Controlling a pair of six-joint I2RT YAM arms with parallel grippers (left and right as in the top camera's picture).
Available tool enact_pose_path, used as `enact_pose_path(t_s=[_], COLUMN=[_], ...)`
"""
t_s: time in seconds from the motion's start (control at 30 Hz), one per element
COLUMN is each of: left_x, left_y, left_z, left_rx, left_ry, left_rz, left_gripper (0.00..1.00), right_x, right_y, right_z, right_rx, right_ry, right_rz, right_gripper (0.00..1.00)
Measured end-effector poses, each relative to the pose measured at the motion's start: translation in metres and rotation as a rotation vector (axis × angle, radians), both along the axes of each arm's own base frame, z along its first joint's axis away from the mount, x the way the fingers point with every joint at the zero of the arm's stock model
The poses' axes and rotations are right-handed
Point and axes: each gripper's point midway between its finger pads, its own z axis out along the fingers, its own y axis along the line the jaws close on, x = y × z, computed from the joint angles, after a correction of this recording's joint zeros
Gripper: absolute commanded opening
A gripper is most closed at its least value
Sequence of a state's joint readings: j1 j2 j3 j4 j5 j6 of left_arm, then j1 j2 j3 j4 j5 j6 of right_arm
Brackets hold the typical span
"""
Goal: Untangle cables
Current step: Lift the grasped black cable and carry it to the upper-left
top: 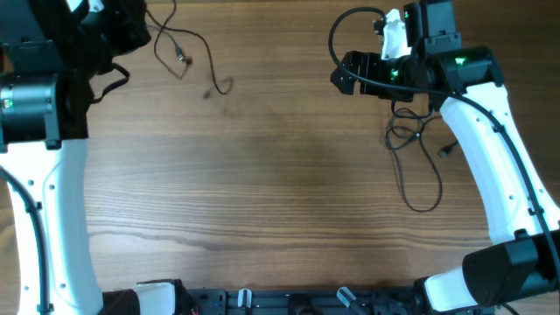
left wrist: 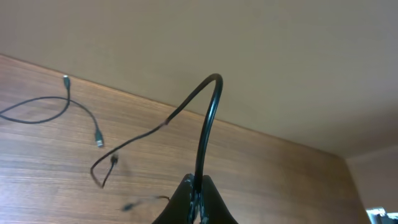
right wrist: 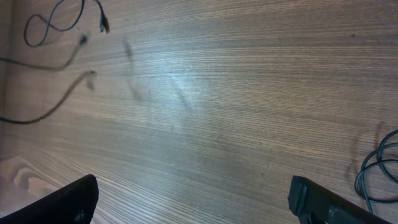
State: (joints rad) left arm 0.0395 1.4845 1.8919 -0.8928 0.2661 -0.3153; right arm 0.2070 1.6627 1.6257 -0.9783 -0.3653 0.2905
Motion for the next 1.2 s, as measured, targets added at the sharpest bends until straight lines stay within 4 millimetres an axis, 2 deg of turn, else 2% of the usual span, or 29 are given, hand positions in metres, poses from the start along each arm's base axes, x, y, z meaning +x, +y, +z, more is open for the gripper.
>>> enact_pose_path(t_s=[0.17, 0.37, 0.73, 0.93, 1.07, 1.2], left_x=[-0.004, 0.000, 0.001, 0.013, 0.025, 0.031], left_y=[-0.002, -0.002, 0.000, 0.004, 0.017, 0.045], left_z=[-0.013, -0.030, -0.035, -0.052, -0.071, -0.083], left_rx=[-0.005, -0.010, -0.082, -0.088, -0.102, -0.122], left_ry=[0.059, 0.115, 0.152, 0.197, 0.246, 0.273], left_rz=[-0.008, -0.007, 0.052, 0.074, 0.111, 0.191], left_gripper=[0.04, 0.04, 0.04, 0.04, 0.04, 0.04], right_x=[0.000, 0.000, 0.000, 0.000, 0.000, 0.000], right_y=[0.000, 0.000, 0.000, 0.000, 0.000, 0.000], right_z=[0.000, 0.000, 0.000, 0.000, 0.000, 0.000], right_rx=[0.000, 0.000, 0.000, 0.000, 0.000, 0.000], right_ry=[0.000, 0.000, 0.000, 0.000, 0.000, 0.000], right_rz=[0.000, 0.000, 0.000, 0.000, 0.000, 0.000], right_gripper=[1.00, 1.00, 1.00, 1.00, 1.00, 1.00])
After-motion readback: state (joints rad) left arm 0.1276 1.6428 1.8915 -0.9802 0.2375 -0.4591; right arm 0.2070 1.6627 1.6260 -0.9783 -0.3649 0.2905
